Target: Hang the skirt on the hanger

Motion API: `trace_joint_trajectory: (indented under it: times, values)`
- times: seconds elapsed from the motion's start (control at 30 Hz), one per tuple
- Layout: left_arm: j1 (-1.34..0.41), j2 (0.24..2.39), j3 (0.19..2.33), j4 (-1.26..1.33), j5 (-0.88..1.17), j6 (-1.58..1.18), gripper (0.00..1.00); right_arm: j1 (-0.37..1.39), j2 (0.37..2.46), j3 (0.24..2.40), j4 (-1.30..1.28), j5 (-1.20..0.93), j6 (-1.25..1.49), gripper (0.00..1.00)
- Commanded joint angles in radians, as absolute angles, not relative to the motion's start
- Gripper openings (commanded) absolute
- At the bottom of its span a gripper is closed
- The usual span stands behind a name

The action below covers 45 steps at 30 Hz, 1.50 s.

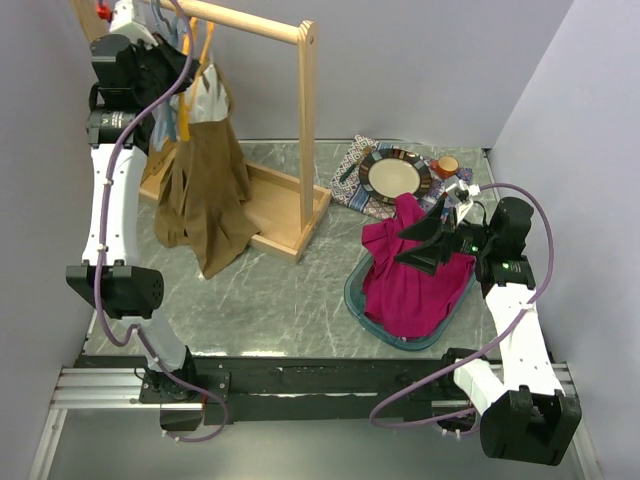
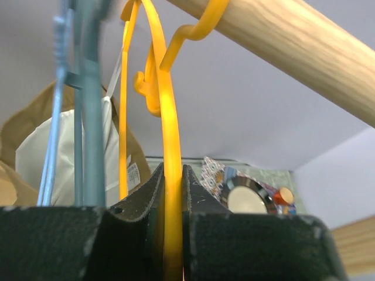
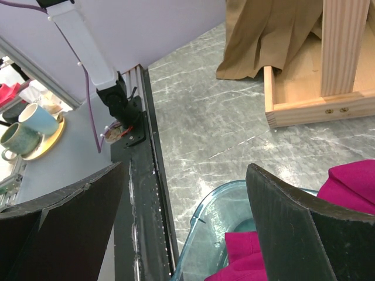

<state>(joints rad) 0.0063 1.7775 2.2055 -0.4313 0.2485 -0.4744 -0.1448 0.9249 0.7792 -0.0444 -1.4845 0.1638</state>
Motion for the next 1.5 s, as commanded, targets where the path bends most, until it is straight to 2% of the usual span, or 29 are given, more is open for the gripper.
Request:
trace_joint_trajectory:
  times: [0.0, 0.33, 0.43, 0.47, 0.57, 0.67, 0.77, 0.93, 1.0, 1.07, 1.1, 1.13, 1.27, 1.3, 1.37, 1.47]
  values:
    - [-0.067, 1.720, 2.220, -0.304, 0.341, -0.463, 0.01, -0.152, 0.917, 0.778, -0.003, -1.508, 0.164, 0.91]
    - [-0.089, 1.660, 2.111, -0.339, 0.341, -0.463, 0.01, -0.150, 0.916, 0.776, -0.003, -1.511, 0.161, 0.91]
    - [-0.089, 1.634, 2.088, -0.353, 0.305, -0.469, 0.25, -0.150, 0.916, 0.776, -0.003, -1.513, 0.158, 0.91]
    - [-0.089, 1.628, 2.086, -0.357, 0.299, -0.469, 0.41, -0.152, 0.917, 0.775, -0.005, -1.513, 0.155, 0.91]
    - [-0.087, 1.602, 2.091, -0.371, 0.269, -0.479, 0.61, -0.150, 0.919, 0.776, -0.005, -1.514, 0.147, 0.91]
    - [-0.087, 1.566, 2.105, -0.391, 0.230, -0.483, 0.73, -0.152, 0.922, 0.781, -0.017, -1.519, 0.129, 0.91]
    - [-0.087, 1.511, 2.100, -0.423, 0.175, -0.474, 0.80, -0.164, 0.920, 0.787, -0.037, -1.528, 0.109, 0.91]
    - [-0.087, 1.330, 1.959, -0.449, 0.081, -0.434, 0.93, -0.208, 0.917, 0.796, -0.081, -1.525, 0.055, 0.91]
    - [-0.087, 1.237, 1.866, -0.471, 0.063, -0.417, 0.97, -0.221, 0.914, 0.816, -0.162, -1.506, 0.009, 0.91]
    - [-0.087, 1.165, 1.784, -0.482, 0.061, -0.407, 0.99, -0.239, 0.917, 0.848, -0.282, -1.415, -0.176, 0.91]
    - [-0.087, 1.079, 1.682, -0.482, 0.061, -0.400, 0.99, -0.239, 0.929, 0.906, -0.472, -1.348, -0.266, 0.91]
    - [-0.087, 1.033, 1.622, -0.476, 0.063, -0.399, 0.97, -0.238, 0.939, 0.935, -0.551, -1.279, -0.399, 0.91]
    - [-0.087, 0.809, 1.320, -0.453, 0.125, -0.423, 0.97, -0.229, 1.006, 1.029, -0.704, -0.938, -0.472, 0.91]
    - [-0.087, 0.734, 1.196, -0.439, 0.197, -0.446, 0.97, -0.227, 1.012, 1.049, -0.725, -0.887, -0.476, 0.90]
    - [-0.087, 0.669, 1.085, -0.411, 0.256, -0.472, 0.97, -0.203, 1.025, 1.060, -0.732, -0.792, -0.472, 0.90]
    - [-0.087, 0.557, 0.887, -0.351, 0.342, -0.512, 0.97, -0.091, 1.045, 1.052, -0.715, -0.562, -0.427, 0.90]
